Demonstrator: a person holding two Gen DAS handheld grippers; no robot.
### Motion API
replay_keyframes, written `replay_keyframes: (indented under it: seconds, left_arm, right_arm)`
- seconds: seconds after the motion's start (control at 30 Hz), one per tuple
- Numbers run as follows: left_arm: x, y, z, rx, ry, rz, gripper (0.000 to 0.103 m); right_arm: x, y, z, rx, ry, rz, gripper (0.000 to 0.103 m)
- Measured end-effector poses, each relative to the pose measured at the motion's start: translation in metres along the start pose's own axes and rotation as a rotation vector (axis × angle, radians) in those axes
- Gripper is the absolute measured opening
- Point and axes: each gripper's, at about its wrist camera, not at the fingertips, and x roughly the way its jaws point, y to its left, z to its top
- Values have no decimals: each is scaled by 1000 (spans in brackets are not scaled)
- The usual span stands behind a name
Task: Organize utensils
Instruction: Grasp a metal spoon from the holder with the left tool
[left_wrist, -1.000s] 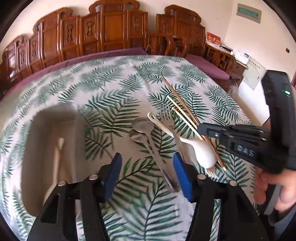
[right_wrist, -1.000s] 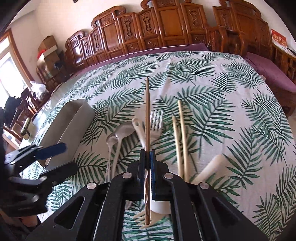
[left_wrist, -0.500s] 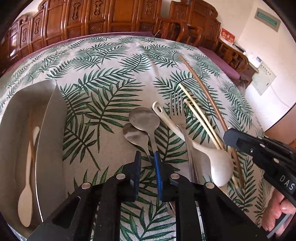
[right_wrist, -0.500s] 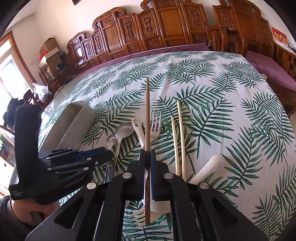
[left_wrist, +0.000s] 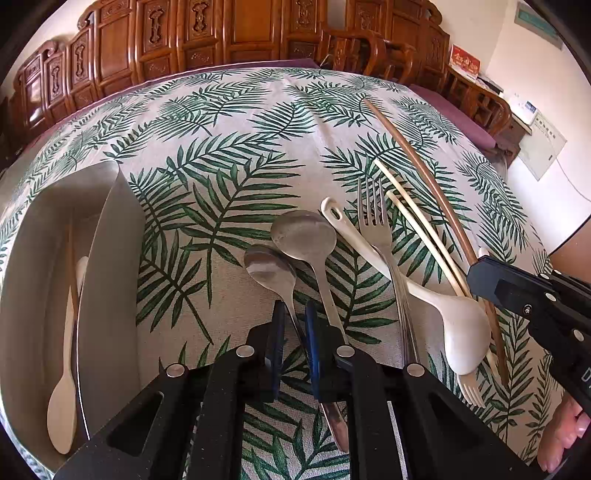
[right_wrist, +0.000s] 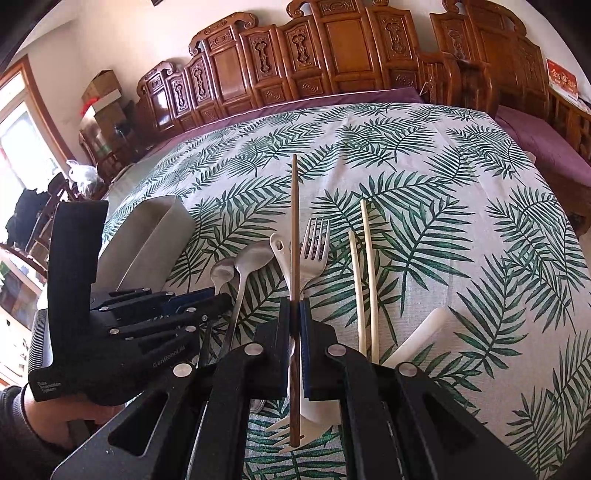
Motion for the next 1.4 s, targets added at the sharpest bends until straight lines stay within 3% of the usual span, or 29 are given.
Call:
replay_keyframes:
  seconds: [0.13,1.13,1.4]
  left_arm:
    - [-5,4,-2,-16,6,-14,1]
    - [-89,42,-12,111,-121,-89,1]
    - [-102,53,-14,99,-162,-132,1]
  right_arm:
    - [0,1,0,-2,0,1,7]
    - [25,46,-24,-75,60,-18,6]
    - [26,57,-34,-85,70,-39,6]
